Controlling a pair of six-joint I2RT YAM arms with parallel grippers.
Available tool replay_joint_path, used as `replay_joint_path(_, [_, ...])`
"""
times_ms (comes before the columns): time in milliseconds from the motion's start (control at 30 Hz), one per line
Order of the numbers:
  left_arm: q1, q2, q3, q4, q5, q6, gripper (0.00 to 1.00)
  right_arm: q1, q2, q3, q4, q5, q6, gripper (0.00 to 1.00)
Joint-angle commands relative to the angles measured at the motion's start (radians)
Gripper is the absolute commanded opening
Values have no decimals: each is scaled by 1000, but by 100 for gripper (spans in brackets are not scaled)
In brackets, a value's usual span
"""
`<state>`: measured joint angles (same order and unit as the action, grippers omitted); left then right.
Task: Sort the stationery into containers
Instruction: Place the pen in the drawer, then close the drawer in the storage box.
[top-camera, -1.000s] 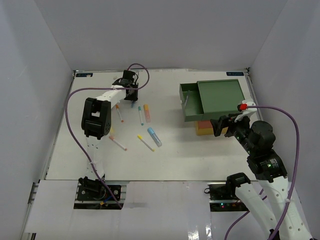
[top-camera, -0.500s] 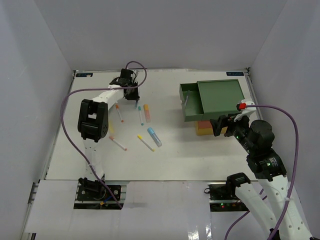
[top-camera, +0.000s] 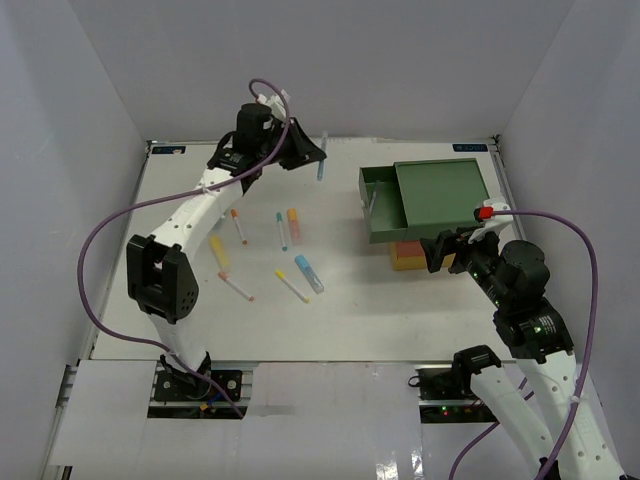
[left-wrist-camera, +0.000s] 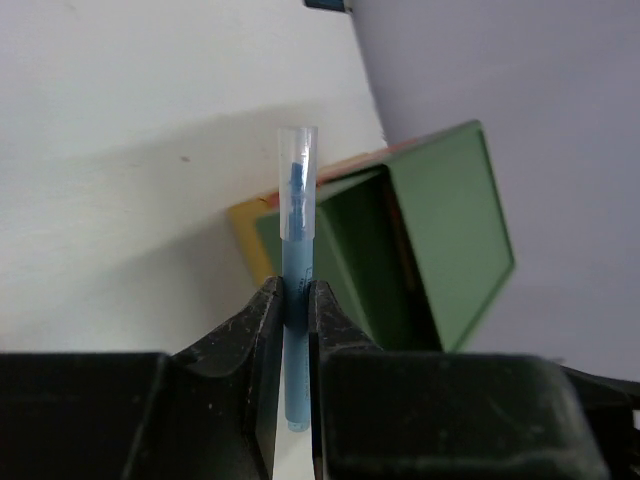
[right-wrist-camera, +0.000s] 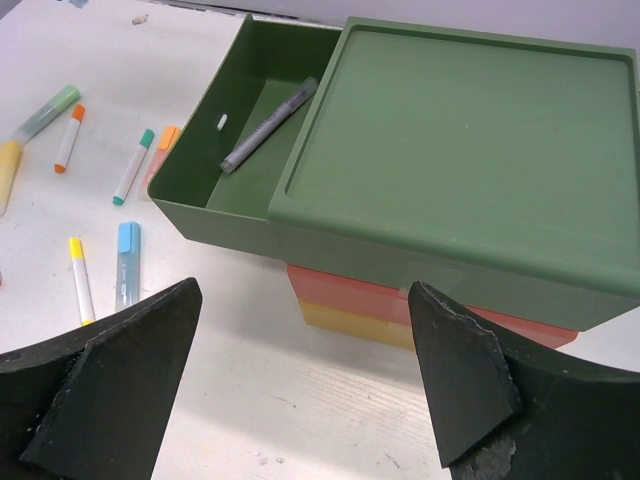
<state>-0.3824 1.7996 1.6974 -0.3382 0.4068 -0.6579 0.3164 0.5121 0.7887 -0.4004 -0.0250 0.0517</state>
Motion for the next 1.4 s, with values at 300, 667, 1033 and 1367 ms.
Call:
replay_joint_path(300, [-259, -57, -119, 281, -195, -348, 15, 4, 6, 11, 51, 13, 22, 90])
replay_joint_path(667, [-320, -16, -119, 314, -212, -358, 33, 6, 8, 1, 51, 22, 23, 90])
replay_joint_path(1033, [-322, -14, -88, 268, -184, -263, 47, 4, 78, 63, 34, 10, 39, 90])
replay_joint_path(1367, [-262, -147, -105, 35, -256, 150, 46, 4, 320, 250, 3, 51, 50, 90])
